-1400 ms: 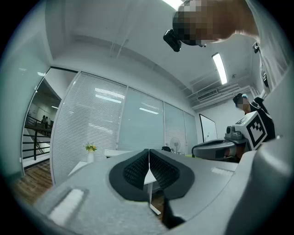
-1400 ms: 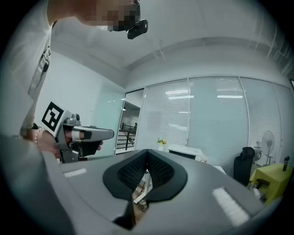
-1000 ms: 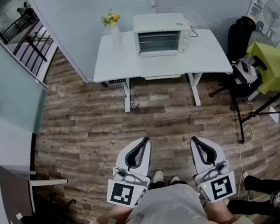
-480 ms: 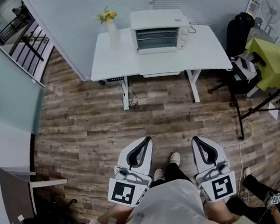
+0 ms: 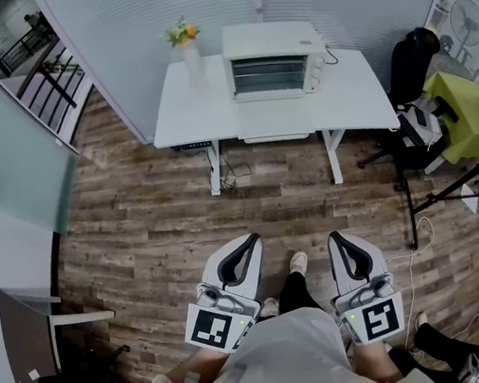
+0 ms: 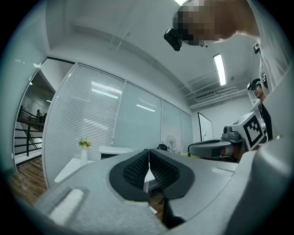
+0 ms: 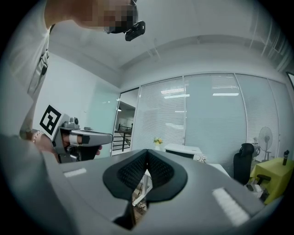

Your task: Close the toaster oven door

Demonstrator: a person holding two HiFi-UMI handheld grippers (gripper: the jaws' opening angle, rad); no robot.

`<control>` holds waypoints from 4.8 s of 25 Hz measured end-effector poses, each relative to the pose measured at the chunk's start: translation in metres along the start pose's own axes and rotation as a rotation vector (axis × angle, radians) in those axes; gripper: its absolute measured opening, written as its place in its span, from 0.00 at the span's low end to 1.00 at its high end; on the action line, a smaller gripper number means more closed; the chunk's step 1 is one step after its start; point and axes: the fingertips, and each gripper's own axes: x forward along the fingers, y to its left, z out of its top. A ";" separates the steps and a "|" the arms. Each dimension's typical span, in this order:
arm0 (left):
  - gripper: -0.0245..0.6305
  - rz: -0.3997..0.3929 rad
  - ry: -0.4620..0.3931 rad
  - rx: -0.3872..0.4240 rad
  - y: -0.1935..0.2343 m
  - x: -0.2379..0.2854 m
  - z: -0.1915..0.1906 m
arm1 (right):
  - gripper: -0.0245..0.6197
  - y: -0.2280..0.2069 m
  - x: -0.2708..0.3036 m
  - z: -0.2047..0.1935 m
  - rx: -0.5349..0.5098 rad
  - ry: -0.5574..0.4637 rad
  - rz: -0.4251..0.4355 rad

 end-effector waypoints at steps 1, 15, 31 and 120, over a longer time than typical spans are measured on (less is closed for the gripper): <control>0.04 0.000 -0.005 0.004 0.001 0.006 0.002 | 0.05 -0.005 0.004 0.001 -0.001 -0.002 0.000; 0.04 0.022 -0.017 0.017 0.019 0.097 0.006 | 0.05 -0.084 0.056 0.000 -0.003 -0.025 0.019; 0.04 0.050 0.005 0.031 0.035 0.195 0.002 | 0.05 -0.171 0.110 -0.013 0.018 -0.028 0.045; 0.04 0.061 0.001 0.009 0.308 0.497 -0.009 | 0.05 -0.347 0.484 -0.025 0.009 -0.008 0.068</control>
